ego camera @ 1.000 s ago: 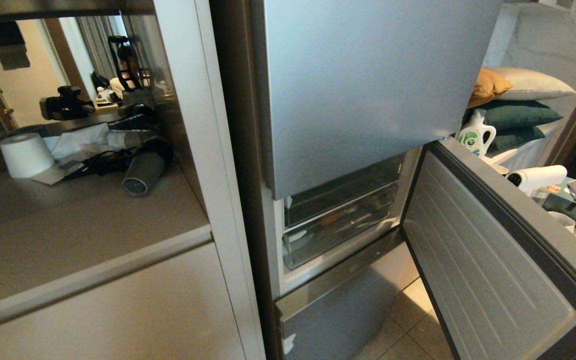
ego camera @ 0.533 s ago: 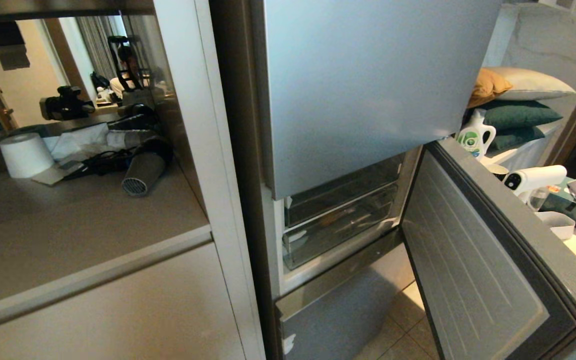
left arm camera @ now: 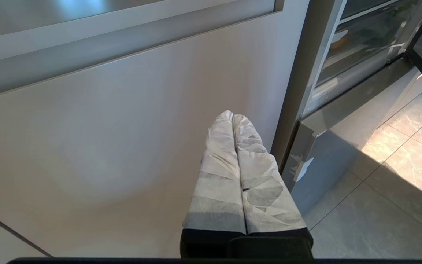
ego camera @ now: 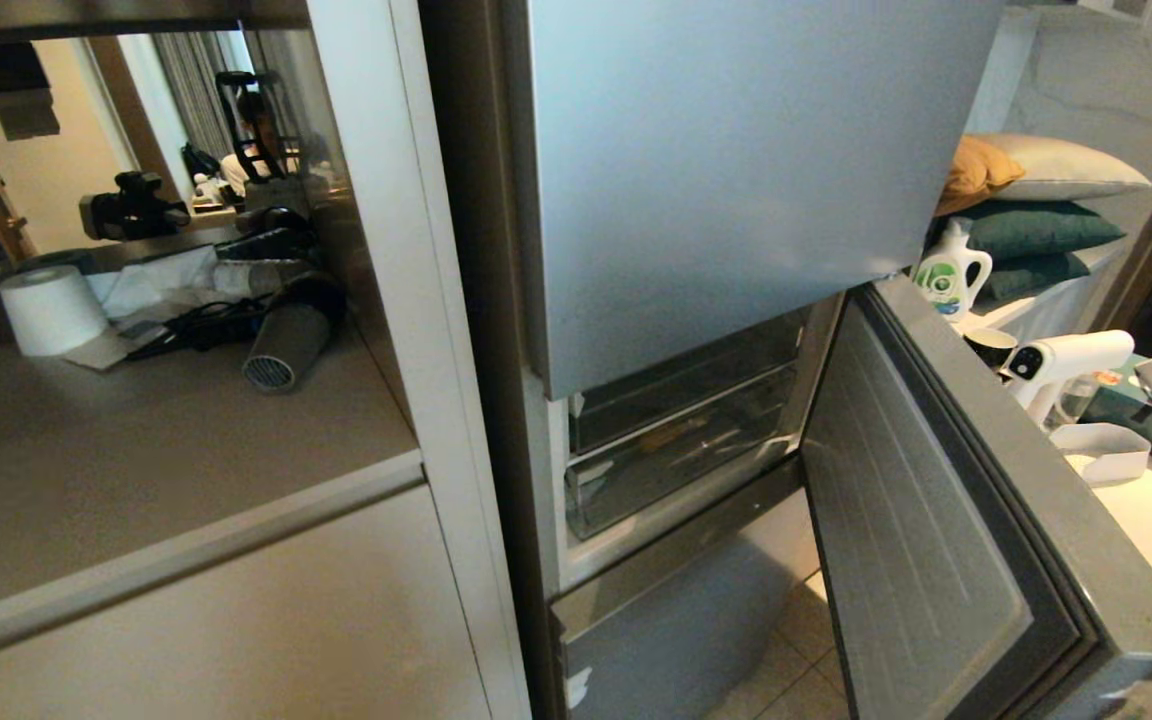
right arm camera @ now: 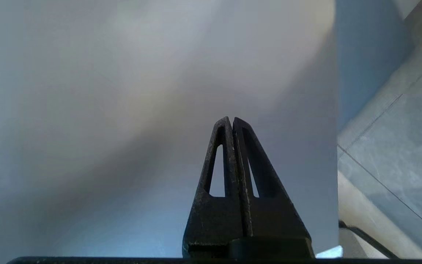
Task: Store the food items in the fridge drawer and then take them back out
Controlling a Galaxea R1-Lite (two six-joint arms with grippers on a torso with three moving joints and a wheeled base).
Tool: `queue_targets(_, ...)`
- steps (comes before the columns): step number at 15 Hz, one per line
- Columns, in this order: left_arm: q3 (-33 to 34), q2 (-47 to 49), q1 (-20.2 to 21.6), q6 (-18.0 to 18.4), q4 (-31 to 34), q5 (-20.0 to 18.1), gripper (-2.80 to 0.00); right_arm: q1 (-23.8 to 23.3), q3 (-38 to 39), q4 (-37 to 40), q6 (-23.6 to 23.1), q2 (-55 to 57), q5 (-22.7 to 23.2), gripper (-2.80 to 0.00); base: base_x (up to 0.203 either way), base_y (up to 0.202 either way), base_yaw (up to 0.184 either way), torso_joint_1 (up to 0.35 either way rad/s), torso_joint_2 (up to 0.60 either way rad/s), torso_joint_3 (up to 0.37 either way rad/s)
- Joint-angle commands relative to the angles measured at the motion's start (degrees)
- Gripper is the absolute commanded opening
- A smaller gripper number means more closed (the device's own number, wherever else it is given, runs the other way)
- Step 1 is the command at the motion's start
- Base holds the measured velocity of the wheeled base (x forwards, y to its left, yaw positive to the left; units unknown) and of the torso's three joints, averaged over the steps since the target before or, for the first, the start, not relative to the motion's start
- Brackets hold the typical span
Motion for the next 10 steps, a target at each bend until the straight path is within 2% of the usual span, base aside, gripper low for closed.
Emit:
queue_targets(1, 0.0, 0.0, 0.0, 0.0, 0.0, 0.0, -2.8, 7.3, -2.0, -0.4, 1.5, 1.0, -3.9, -2.8, 0.0, 0.0, 0.0, 0.0, 0.0, 0.0)
queue_targets(5, 0.0, 0.0, 0.0, 0.1, 0.0, 0.0, -2.8, 17.6, -6.7, -1.3, 2.0, 4.8, -5.7, -2.8, 0.0, 0.0, 0.0, 0.0, 0.0, 0.0)
queue_targets(7, 0.0, 0.1, 0.0, 0.0, 0.0, 0.0, -2.8, 21.9, -8.5, -4.7, 1.8, 7.5, -6.1, -2.8, 0.0, 0.0, 0.0, 0.0, 0.0, 0.0)
queue_targets(8, 0.0, 0.0, 0.0, 0.0, 0.0, 0.0, -2.8, 25.3, -9.9, -5.9, 1.8, 9.2, -7.7, -2.8, 0.0, 0.0, 0.0, 0.0, 0.0, 0.0)
queue_targets(10, 0.0, 0.0, 0.0, 0.0, 0.0, 0.0, -2.8, 32.4, -13.4, -7.0, 1.6, 13.3, -15.3, -2.8, 0.0, 0.0, 0.0, 0.0, 0.0, 0.0)
